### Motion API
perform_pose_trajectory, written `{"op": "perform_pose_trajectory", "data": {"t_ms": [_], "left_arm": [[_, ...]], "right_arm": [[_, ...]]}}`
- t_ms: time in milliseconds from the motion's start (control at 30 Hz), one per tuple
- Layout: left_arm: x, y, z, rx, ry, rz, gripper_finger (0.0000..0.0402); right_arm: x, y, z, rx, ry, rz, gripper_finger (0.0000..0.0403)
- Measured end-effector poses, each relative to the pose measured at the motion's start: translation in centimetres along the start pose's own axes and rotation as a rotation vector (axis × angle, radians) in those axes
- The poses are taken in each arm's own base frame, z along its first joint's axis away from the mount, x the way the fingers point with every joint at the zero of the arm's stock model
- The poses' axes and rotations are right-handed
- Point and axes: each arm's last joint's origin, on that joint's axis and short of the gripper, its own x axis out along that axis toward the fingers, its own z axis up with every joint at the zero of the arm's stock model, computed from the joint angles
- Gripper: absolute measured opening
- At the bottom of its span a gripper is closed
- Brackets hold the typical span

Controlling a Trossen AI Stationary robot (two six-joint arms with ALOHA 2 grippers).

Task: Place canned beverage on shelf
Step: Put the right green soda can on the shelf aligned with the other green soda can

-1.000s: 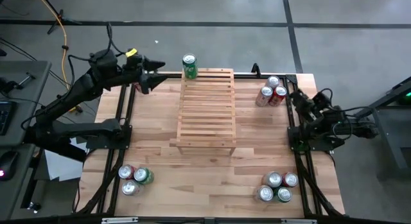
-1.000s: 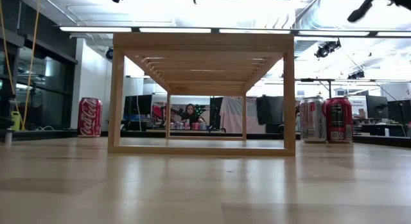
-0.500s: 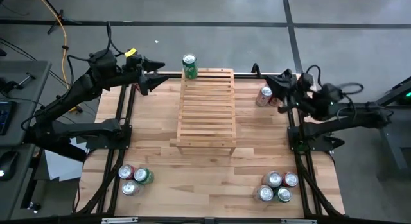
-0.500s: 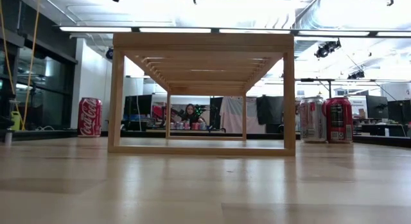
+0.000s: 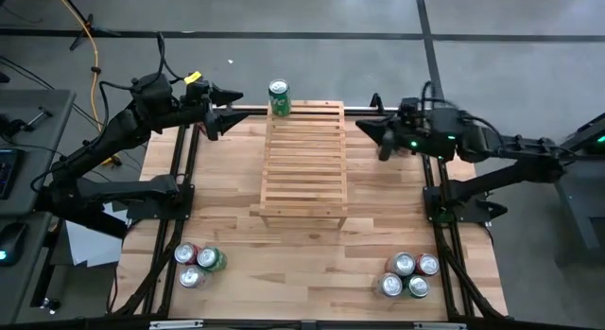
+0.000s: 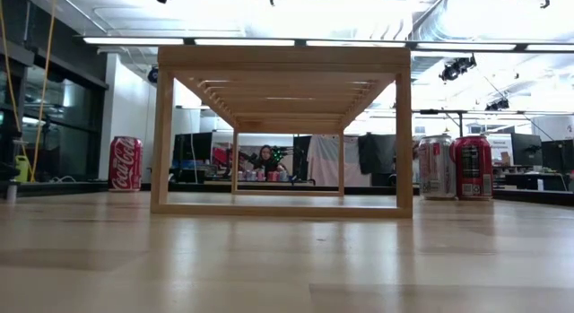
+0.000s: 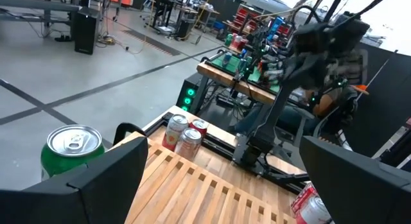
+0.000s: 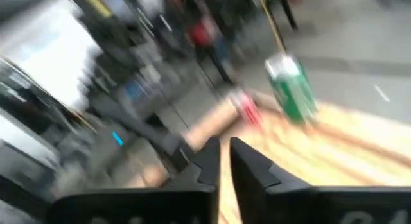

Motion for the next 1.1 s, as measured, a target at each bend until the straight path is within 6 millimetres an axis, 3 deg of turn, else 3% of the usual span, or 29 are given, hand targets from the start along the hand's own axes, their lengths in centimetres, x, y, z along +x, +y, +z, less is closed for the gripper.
{"op": "perform_pose_trajectory", "data": {"t_ms": [133,400,533,800,1100], "left_arm": [[0.0,0.0,0.0,-0.003,0.0,0.0,0.04],[0.0,0.0,-0.1,-0.022,0.008,0.002,0.04],[0.0,0.0,-0.1,-0.047,0.007,0.001,0.04],[0.0,0.0,-0.1,-0.048,0.006,0.001,0.04],[0.0,0.0,-0.1,-0.073,0.006,0.002,0.04]], "right_arm": [[0.3,-0.2,-0.4,0.042,0.278,-0.117,0.0103],[-0.3,-0.1,-1.1,0.037,0.84,-0.214,0.0319],[-1.3,0.0,-2.5,-0.014,1.111,-0.229,0.038],[-5.0,2.6,-5.6,-0.022,1.272,-0.145,0.0397],[-9.1,8.0,-11.7,0.188,1.342,-0.315,0.0397]]}}
